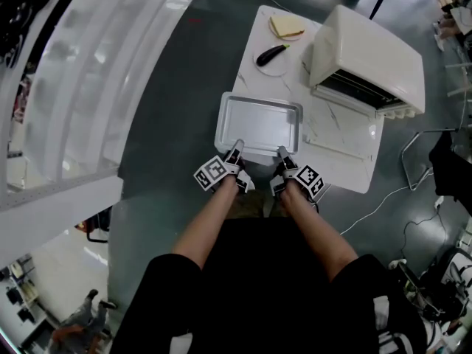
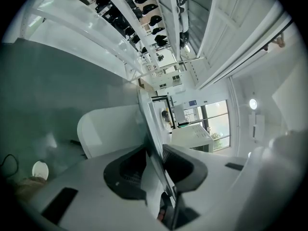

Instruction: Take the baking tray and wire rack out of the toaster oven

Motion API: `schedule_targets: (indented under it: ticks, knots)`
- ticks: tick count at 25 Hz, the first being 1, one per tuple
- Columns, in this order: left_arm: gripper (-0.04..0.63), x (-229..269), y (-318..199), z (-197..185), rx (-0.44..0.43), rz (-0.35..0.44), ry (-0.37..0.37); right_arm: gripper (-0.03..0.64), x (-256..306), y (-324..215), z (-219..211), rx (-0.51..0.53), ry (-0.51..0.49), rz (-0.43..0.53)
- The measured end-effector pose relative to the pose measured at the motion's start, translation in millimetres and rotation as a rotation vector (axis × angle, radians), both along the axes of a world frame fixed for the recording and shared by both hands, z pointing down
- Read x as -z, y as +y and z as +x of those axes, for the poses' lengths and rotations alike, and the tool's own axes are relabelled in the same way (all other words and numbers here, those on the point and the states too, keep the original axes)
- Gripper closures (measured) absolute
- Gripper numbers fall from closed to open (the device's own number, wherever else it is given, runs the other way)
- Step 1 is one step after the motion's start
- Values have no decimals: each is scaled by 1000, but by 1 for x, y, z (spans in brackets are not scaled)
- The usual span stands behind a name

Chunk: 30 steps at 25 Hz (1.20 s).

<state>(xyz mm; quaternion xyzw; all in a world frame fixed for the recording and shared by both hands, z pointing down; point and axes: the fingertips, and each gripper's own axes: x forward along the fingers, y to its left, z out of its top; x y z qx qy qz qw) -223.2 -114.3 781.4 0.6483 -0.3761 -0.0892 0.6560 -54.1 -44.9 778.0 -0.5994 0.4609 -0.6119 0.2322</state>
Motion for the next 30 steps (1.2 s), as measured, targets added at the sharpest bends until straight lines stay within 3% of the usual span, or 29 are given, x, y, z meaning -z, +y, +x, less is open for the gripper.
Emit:
schedule_targets:
  ticks: [4,9,16,20,24,26,28,30]
  knots:
    - [476,-15,-1,3,-73,-61,-52,472,-12,0,0,30,15,-58]
    - [465,-30,12,9,-263,-132,-154,468,-23,11,-1,125,59,-134]
    - [457,-33,17,13,-396,-209,-190,463,-25,12,1,149,51,-148]
    - [435,-29,21,17,-540,-200,-228,456,-27,11,2,159,31,-194]
    - [412,-22,24,15,-586,-193,-240,449,-26,12,-2,150,9,-238]
    - [401,-18,26,16,-627,-160,-227,449,-26,12,-2,125,16,-248]
    - [328,-14,32,19,-711,-113,-222,449,-27,11,0,105,24,-264]
    - [325,-11,36,17,-772,-74,-236,449,-29,10,0,100,16,-274]
